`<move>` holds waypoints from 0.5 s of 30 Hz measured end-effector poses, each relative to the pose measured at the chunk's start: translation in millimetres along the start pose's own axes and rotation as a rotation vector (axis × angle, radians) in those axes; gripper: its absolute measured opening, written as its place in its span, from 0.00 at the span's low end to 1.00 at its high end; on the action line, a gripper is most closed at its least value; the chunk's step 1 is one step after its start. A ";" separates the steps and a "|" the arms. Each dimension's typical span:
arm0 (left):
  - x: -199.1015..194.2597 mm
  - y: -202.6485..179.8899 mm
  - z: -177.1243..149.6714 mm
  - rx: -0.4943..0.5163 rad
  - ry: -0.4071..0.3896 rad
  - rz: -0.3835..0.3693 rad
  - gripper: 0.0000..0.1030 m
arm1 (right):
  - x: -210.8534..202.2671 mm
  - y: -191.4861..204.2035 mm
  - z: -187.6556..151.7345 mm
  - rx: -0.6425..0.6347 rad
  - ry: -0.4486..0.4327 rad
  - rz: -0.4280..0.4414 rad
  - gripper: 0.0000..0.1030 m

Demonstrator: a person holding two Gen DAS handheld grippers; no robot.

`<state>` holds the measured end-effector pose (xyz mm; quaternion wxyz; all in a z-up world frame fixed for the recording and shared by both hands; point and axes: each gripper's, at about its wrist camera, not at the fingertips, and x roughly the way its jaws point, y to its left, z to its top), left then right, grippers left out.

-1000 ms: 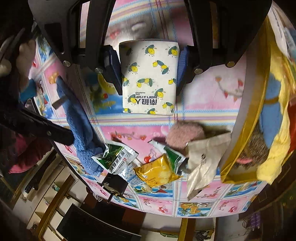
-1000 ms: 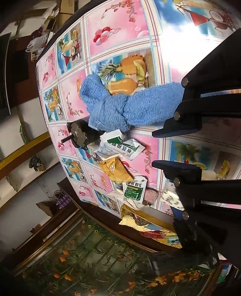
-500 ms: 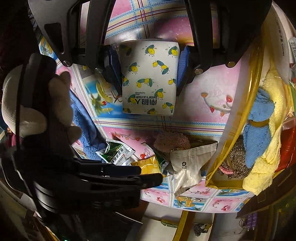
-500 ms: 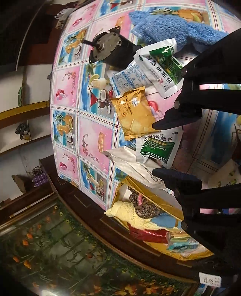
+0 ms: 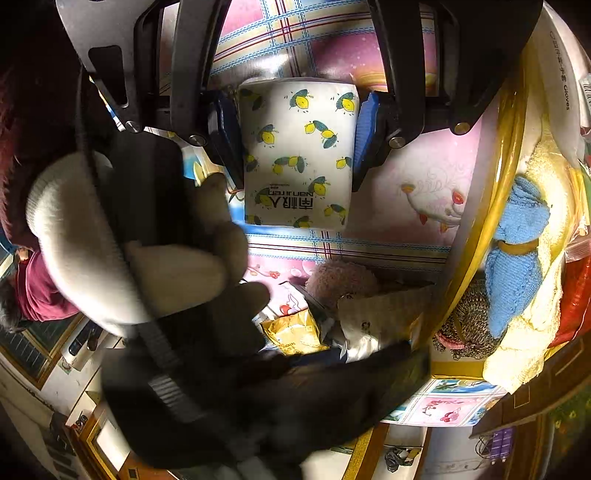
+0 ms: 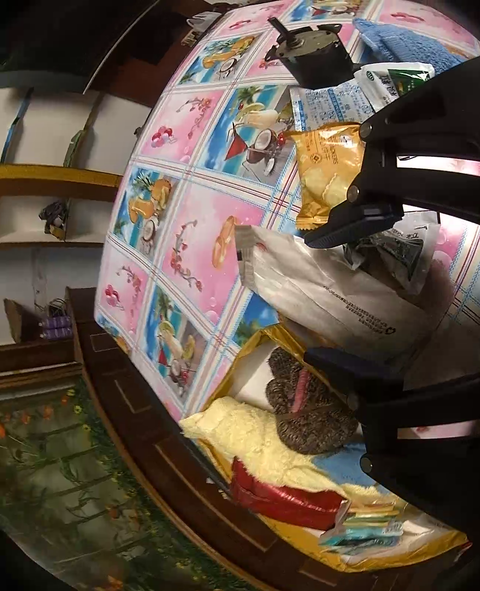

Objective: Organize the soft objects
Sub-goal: 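Grasp the white lemon-print tissue pack with the left tool while the right tool grasps the white plastic bag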

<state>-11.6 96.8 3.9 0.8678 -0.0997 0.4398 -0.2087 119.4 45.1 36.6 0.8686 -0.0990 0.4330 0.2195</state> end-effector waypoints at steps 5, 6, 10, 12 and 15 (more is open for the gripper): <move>0.4 1.1 1.1 0.006 -0.005 0.013 0.50 | 17.1 2.8 -1.7 -0.039 0.028 -0.001 0.45; 0.4 0.8 1.1 0.008 -0.005 0.014 0.50 | 17.6 1.3 -1.9 -0.035 0.033 0.007 0.38; 0.5 3.5 1.7 -0.004 0.000 -0.030 0.50 | 6.2 -14.2 -1.8 0.045 0.015 0.056 0.24; 0.5 5.6 3.0 -0.016 0.006 -0.072 0.50 | -8.4 -21.2 -2.8 0.089 -0.025 0.073 0.24; -5.4 6.7 3.9 -0.019 -0.022 -0.100 0.50 | -40.8 -31.0 -7.1 0.141 -0.093 0.094 0.24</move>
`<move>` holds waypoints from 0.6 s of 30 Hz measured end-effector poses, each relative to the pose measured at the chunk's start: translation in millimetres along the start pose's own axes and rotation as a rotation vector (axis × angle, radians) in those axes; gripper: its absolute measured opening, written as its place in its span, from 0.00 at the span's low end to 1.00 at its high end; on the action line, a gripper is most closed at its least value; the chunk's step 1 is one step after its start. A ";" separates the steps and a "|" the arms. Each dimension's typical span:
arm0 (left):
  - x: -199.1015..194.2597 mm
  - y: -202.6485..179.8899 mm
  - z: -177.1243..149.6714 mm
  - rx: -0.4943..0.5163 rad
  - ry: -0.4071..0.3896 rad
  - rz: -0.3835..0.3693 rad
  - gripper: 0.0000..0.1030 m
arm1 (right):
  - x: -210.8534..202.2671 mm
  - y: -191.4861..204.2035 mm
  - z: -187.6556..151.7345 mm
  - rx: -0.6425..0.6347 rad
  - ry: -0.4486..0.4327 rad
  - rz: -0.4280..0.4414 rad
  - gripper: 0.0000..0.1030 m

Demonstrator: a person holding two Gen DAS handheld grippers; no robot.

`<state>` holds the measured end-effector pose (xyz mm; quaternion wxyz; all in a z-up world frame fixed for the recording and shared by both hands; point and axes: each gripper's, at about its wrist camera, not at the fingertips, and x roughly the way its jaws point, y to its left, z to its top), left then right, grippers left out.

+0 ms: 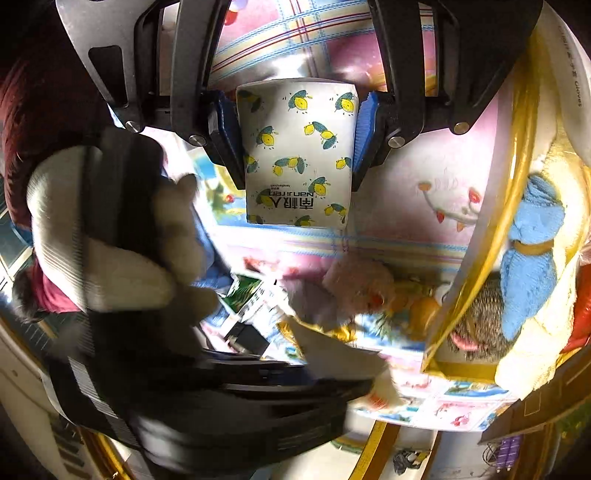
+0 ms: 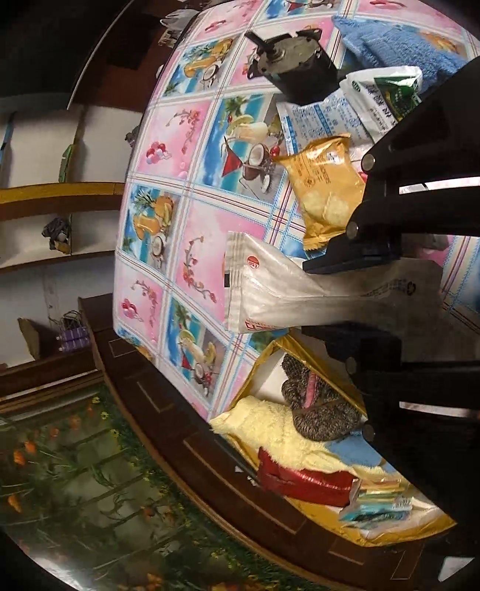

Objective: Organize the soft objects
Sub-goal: 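Grasp the white lemon-print tissue pack with the left tool while the right tool grasps the white plastic bag, then carry the tissue pack and white plastic bag into the foam box and release both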

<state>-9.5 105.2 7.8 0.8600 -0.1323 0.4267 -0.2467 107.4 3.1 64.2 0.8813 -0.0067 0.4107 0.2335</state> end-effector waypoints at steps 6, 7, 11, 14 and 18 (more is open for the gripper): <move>-9.6 2.5 -0.1 -0.021 -0.040 -0.027 0.50 | -70.8 -4.2 -6.4 0.043 -0.130 0.036 0.25; -11.9 2.2 -0.6 -0.025 -0.048 -0.029 0.50 | -83.2 -3.8 -9.0 0.046 -0.151 0.042 0.25; -29.0 -0.2 -5.1 -0.059 -0.062 -0.080 0.50 | -108.8 1.0 -18.9 0.034 -0.178 0.065 0.25; -56.4 -4.3 -8.4 -0.074 -0.078 -0.110 0.50 | -114.3 6.6 -26.0 0.023 -0.173 0.098 0.25; -107.9 5.4 -8.8 -0.066 -0.149 -0.054 0.50 | -113.6 23.2 -32.2 0.001 -0.157 0.138 0.25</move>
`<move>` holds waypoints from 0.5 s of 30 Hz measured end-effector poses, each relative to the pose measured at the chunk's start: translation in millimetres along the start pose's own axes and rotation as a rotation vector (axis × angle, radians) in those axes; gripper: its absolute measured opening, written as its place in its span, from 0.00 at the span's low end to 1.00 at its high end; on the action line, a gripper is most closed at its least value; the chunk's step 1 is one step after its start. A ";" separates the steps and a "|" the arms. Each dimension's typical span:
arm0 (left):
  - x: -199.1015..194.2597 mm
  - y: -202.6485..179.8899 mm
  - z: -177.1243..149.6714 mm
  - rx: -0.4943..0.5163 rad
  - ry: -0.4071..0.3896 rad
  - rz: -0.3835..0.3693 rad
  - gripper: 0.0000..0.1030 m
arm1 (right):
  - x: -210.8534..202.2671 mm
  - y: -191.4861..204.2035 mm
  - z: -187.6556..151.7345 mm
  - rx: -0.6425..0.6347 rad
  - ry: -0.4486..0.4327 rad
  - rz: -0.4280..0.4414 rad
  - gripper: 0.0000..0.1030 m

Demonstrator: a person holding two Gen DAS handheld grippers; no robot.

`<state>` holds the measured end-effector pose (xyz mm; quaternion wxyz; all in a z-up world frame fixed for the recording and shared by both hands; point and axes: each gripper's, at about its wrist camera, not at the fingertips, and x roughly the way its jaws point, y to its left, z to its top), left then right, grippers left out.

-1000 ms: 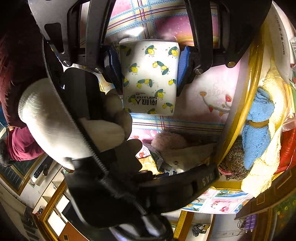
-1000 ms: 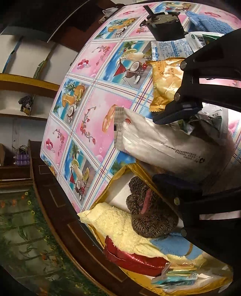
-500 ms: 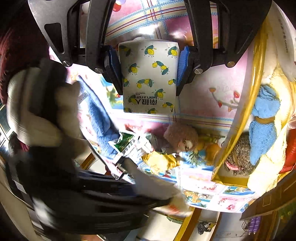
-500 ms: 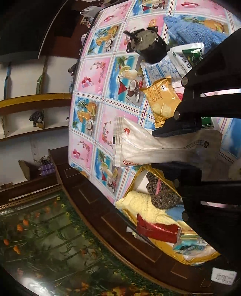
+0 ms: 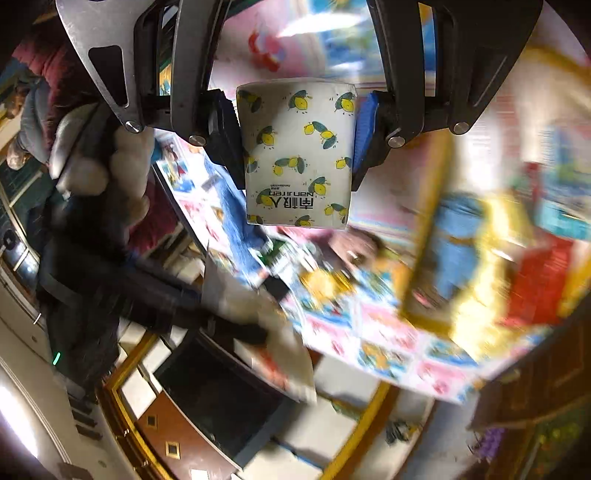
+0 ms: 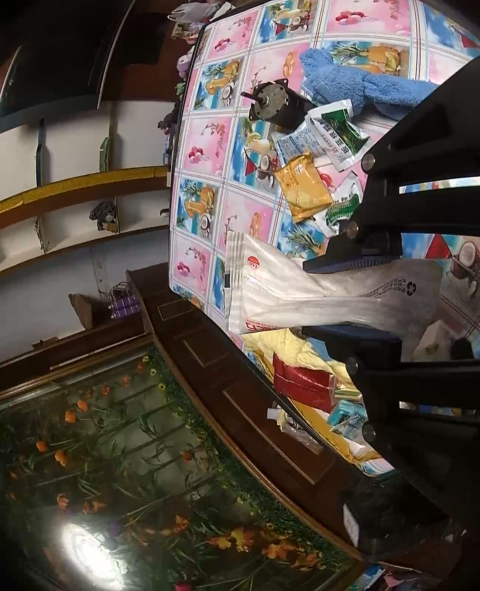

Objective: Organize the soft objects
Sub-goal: 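Carry the tissue pack and white plastic bag into the foam box and release both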

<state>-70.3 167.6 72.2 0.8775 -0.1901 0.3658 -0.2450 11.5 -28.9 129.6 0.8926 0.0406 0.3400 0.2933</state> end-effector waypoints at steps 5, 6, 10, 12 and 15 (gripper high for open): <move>-43.6 41.7 11.0 -0.044 -0.053 0.177 0.50 | 16.4 17.8 -3.6 0.017 0.034 0.079 0.25; -47.3 48.9 10.8 -0.055 -0.055 0.202 0.50 | 21.0 21.2 -4.2 0.026 0.043 0.101 0.25; -53.8 79.9 5.4 -0.095 -0.047 0.307 0.50 | 43.6 37.5 -7.9 0.050 0.092 0.169 0.25; -51.5 91.9 2.1 -0.105 -0.024 0.348 0.50 | 57.7 47.4 -10.0 0.055 0.123 0.192 0.25; -37.4 100.5 -3.3 -0.099 0.037 0.383 0.50 | 77.7 62.6 -13.5 0.054 0.164 0.213 0.25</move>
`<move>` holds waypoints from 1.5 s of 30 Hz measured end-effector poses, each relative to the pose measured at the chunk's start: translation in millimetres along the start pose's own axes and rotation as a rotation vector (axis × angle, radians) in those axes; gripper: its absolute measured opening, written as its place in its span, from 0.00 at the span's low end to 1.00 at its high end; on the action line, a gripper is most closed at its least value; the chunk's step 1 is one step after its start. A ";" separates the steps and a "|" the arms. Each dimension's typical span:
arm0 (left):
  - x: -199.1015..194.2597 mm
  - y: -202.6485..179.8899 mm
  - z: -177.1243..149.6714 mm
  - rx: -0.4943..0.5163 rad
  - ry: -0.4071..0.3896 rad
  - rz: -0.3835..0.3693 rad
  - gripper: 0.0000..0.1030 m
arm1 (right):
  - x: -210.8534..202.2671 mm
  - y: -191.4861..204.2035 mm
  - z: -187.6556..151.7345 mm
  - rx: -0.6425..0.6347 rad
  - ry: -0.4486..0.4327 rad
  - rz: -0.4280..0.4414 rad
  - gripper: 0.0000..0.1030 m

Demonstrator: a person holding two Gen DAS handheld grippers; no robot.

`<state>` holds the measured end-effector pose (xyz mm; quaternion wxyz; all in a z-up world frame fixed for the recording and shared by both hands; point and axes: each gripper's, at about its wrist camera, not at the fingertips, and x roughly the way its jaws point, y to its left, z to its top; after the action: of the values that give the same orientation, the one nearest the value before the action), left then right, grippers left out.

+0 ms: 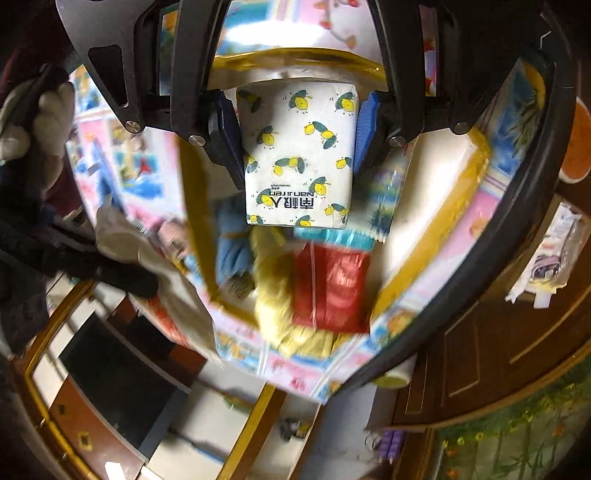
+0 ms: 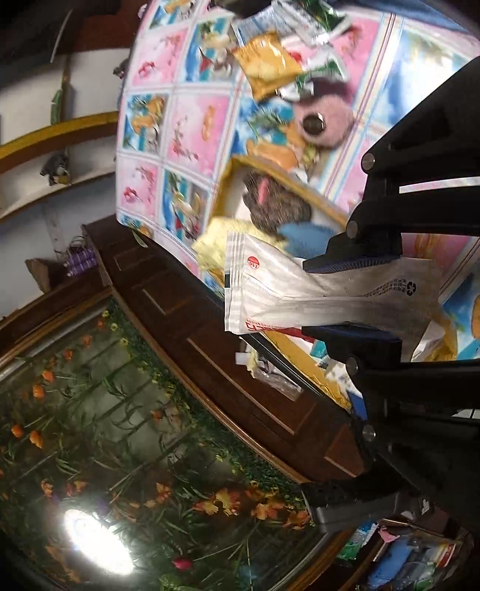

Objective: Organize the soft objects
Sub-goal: 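Carry the tissue pack and white plastic bag into the foam box and release both, then move both tools back over the remaining packets on the table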

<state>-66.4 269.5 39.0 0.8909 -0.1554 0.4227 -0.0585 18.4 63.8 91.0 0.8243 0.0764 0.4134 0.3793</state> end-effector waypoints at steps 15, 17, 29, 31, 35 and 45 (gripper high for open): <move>-9.2 12.0 1.3 -0.054 -0.046 -0.064 0.55 | 58.3 1.4 -11.3 0.011 0.075 -0.084 0.35; -10.6 10.3 1.7 -0.060 -0.044 -0.052 0.55 | 54.6 3.5 -10.5 0.000 0.061 -0.073 0.41; -25.5 -25.9 -7.3 0.019 -0.058 0.044 0.56 | -0.2 -15.5 -17.1 0.021 -0.039 -0.061 0.47; -27.9 -38.1 -10.0 0.054 -0.068 0.071 0.56 | -11.5 -24.7 -23.8 0.030 -0.054 -0.078 0.47; -28.1 -65.9 -16.4 0.138 -0.077 0.144 0.55 | -29.0 -44.9 -35.6 0.071 -0.071 -0.094 0.47; -18.0 -129.9 -32.2 0.299 -0.060 0.237 0.55 | -79.0 -90.0 -64.0 0.165 -0.144 -0.124 0.47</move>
<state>-99.1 143.7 75.4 0.9170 0.0282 0.3977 -0.0106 -7.7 -65.7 59.4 0.8646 0.1455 0.3869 0.2858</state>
